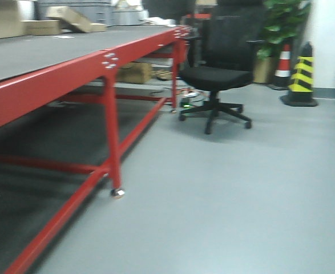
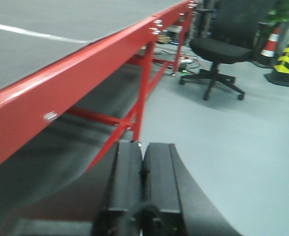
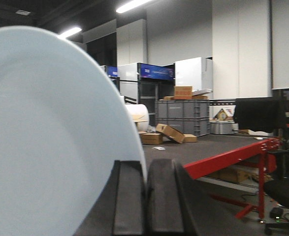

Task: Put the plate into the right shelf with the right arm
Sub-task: 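Drive the base to the steel shelf holding the plate upright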

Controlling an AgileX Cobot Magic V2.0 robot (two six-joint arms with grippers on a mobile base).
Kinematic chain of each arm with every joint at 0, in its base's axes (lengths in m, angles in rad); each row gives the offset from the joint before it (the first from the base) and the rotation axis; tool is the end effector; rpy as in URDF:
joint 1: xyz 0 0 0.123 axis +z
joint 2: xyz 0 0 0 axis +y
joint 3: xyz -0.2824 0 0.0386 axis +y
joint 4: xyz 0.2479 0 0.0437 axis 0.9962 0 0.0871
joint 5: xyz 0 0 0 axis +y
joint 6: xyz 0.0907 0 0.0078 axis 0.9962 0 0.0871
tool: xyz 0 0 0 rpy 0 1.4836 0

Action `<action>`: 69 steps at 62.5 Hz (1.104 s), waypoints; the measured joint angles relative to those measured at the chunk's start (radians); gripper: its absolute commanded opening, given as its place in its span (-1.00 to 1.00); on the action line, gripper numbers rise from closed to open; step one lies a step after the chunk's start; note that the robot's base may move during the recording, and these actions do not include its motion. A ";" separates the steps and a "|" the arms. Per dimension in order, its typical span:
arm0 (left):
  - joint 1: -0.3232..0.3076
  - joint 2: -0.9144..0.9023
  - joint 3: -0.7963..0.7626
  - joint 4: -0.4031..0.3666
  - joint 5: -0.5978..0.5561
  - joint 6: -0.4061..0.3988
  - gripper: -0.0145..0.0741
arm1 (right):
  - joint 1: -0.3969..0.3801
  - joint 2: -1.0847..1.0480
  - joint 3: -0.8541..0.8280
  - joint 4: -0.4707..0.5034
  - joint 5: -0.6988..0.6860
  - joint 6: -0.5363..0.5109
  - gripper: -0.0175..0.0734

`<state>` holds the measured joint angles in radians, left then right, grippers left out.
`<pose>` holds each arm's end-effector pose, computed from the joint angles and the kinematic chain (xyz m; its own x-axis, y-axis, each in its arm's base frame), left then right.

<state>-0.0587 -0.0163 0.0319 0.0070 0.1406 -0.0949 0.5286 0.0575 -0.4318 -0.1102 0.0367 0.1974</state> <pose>0.0563 -0.0032 0.1904 -0.0736 -0.0837 -0.9938 0.0514 0.9948 -0.0876 0.0158 0.0088 0.3465 0.3110 0.2826 -0.9074 -0.5303 0.8439 0.0811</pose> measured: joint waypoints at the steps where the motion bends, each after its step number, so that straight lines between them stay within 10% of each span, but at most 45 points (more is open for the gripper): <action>1: 0.000 0.000 0.000 0.000 0.000 0.000 -0.78 | 0.000 0.000 0.000 0.000 0.000 0.000 -0.50; 69: 0.000 0.000 0.000 0.000 0.000 0.000 -0.78 | 0.000 0.000 0.000 0.000 0.000 0.000 -0.50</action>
<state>-0.0587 -0.0163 0.0319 0.0070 0.1406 -0.0949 0.5286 0.0575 -0.4318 -0.1102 0.0367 0.1974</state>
